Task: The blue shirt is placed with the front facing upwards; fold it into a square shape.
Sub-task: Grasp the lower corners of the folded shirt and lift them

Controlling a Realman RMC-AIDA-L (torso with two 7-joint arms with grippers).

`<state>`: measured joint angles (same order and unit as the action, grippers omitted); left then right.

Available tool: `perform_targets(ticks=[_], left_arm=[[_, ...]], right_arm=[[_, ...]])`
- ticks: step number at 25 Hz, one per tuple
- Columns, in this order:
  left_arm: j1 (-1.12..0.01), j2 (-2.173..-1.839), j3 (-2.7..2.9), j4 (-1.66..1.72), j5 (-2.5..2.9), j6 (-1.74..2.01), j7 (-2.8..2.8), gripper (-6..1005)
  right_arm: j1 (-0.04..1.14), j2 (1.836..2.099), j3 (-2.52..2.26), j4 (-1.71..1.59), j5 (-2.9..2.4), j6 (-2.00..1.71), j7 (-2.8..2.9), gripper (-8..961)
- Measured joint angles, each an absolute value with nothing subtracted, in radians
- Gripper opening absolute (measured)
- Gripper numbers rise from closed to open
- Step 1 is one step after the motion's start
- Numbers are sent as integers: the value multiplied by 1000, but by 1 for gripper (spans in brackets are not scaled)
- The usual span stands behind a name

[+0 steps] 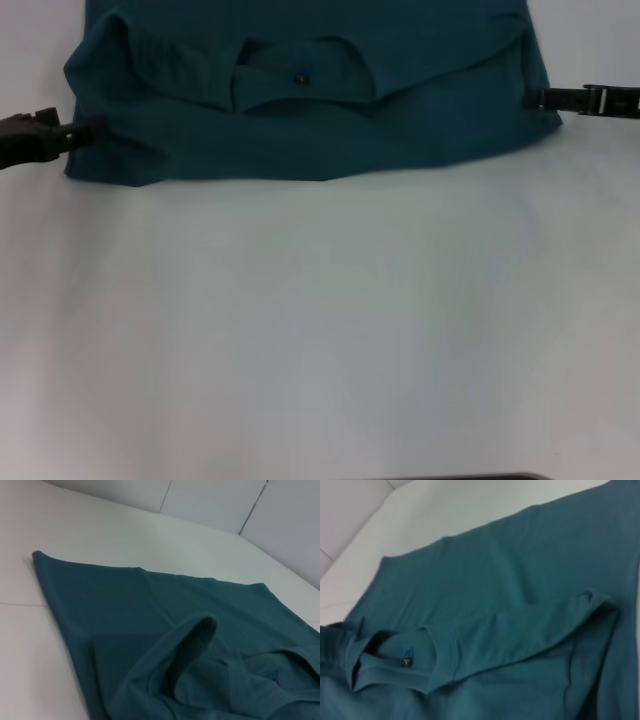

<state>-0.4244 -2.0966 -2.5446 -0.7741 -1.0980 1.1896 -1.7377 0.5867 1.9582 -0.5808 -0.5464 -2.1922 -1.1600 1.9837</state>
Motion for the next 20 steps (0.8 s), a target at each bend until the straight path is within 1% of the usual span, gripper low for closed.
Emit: perform_targets(ticks=[7,14,17,20], left_arm=[[-431,-2100,-2533,-772,-1096,1189,-1738,886],[-433,-2109,-2519,-778,-1094,1181,-1738,885],[-434,-2110,-2519,-779,-1093,1180,-1738,885],[-434,-2110,-2519,-778,-1091,1180,-1738,885]], right_arm=[[614,1974,-606,-515,-2192,-1091,1983,857],[616,1999,-607,-514,-2191,-1058,1969,853],[616,2002,-607,-514,-2191,-1058,1967,851],[613,2002,-604,-514,-2188,-1061,1967,791]])
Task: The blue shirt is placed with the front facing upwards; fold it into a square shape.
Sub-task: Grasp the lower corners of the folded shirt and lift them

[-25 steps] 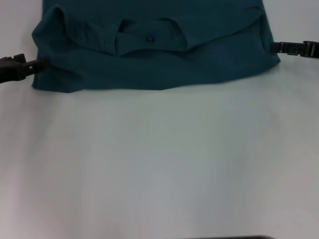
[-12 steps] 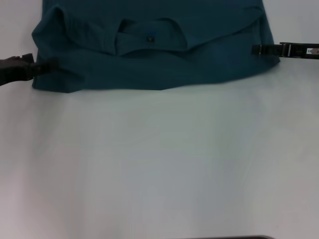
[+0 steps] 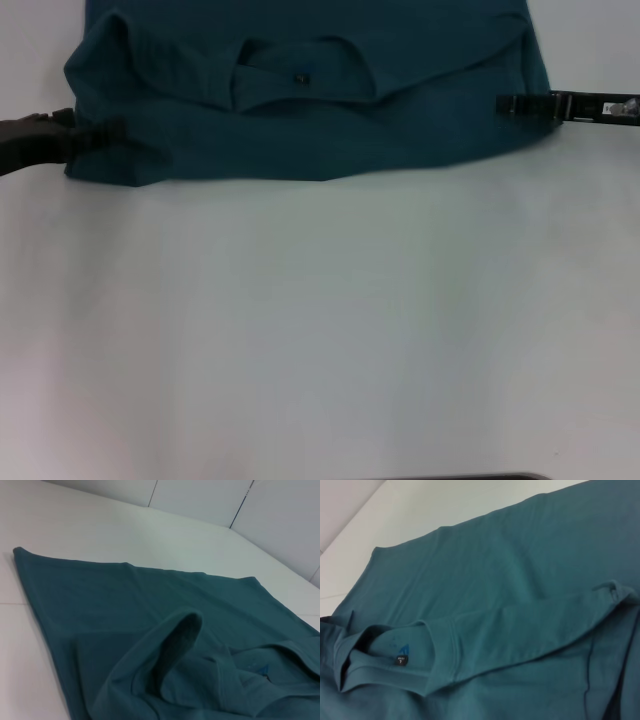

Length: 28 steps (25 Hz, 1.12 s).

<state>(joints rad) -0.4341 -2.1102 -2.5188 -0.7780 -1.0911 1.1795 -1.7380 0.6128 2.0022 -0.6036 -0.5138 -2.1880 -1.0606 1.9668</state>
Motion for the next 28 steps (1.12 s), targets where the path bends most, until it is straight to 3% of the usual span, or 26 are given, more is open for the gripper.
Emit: perform_targets(ticks=[13,24,28], left_arm=[[-433,-2109,-2519,-776,-1087,1183,-1742,886],[-433,-2109,-2519,-778,-1085,1185,-1742,885],[-432,-2109,-2519,-779,-1084,1188,-1746,885]], right_arm=[[616,2006,-596,-506,-2183,-1034,1972,518],[594,1996,-591,-504,-2135,-1043,1955,54],[588,1983,-590,-506,-2120,-1059,1954,32]])
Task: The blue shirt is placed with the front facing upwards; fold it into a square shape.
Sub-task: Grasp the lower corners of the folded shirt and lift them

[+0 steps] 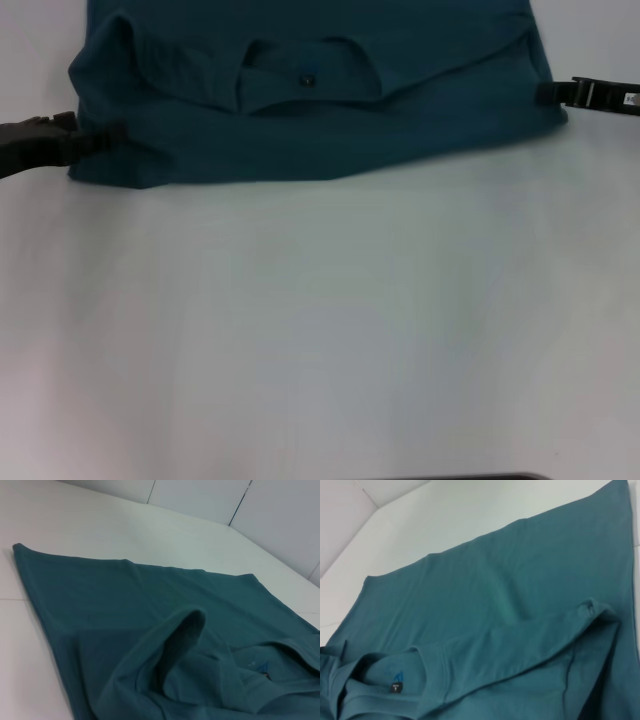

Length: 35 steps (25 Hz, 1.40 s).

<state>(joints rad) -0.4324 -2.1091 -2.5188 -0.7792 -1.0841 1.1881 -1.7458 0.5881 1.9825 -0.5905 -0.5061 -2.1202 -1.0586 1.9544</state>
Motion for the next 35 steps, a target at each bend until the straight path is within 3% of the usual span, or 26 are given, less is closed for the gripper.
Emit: perform_targets(ticks=[35], left_arm=[[-454,-2121,-2413,-767,-965,1076,-1748,886]], right_arm=[[588,1990,-604,-503,-2128,-1058,1953,21]])
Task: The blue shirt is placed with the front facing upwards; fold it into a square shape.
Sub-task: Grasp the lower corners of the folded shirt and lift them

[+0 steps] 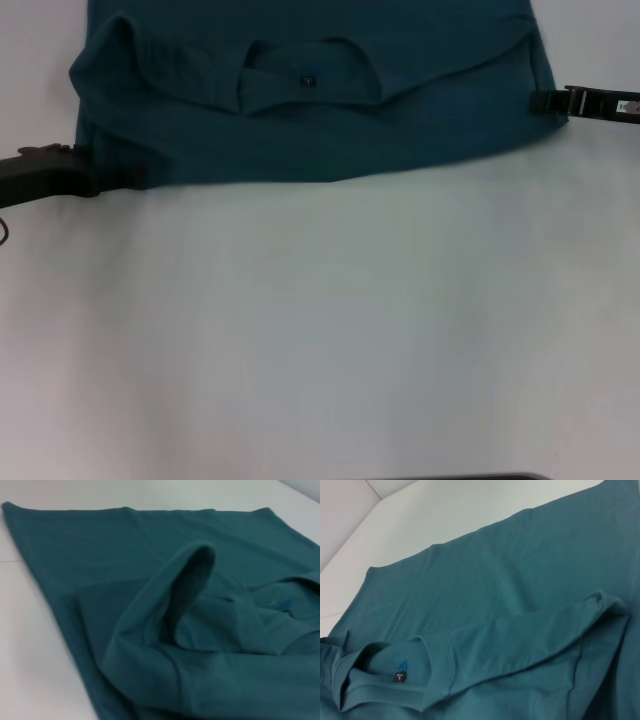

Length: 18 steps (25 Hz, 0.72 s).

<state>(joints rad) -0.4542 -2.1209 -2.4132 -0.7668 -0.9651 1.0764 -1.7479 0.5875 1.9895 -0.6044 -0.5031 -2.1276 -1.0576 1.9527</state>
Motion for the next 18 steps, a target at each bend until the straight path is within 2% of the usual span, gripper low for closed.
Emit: perform_targets(ticks=[18], left_arm=[[-456,-2125,-2413,-794,-944,1036,-1749,881]], right_arm=[[588,1991,-603,-503,-2128,-1057,1953,20]])
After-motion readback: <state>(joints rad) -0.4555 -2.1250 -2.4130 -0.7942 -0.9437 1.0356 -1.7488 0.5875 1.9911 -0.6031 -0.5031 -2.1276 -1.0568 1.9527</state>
